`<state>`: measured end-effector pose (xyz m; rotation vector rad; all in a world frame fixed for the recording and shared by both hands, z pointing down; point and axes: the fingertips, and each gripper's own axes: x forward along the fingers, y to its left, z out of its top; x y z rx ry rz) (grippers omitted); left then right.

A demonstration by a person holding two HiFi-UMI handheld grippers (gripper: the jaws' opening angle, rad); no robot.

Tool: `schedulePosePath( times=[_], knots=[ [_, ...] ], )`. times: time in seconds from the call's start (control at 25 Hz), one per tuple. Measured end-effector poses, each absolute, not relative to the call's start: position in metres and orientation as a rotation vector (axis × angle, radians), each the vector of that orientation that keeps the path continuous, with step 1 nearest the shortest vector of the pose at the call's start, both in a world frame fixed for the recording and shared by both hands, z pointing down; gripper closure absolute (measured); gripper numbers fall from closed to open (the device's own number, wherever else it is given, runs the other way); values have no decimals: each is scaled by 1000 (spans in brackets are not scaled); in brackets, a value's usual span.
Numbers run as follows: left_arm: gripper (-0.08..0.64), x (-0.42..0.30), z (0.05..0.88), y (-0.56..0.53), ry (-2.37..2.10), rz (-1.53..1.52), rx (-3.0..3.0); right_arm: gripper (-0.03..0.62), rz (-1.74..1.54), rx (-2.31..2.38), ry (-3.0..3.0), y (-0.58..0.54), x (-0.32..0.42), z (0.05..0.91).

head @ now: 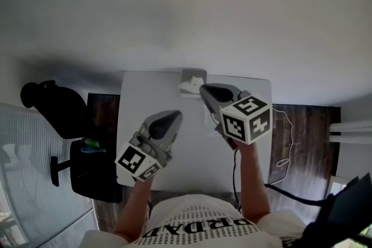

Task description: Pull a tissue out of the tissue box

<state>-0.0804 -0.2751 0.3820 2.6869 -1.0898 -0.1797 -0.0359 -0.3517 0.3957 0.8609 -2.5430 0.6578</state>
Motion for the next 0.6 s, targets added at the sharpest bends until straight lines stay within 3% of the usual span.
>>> schedulePosePath(
  times=[0.6],
  knots=[
    [566,-53,318,-230,-1031,-201,2806,586,472,958,-2954,-296,-9,277]
  ],
)
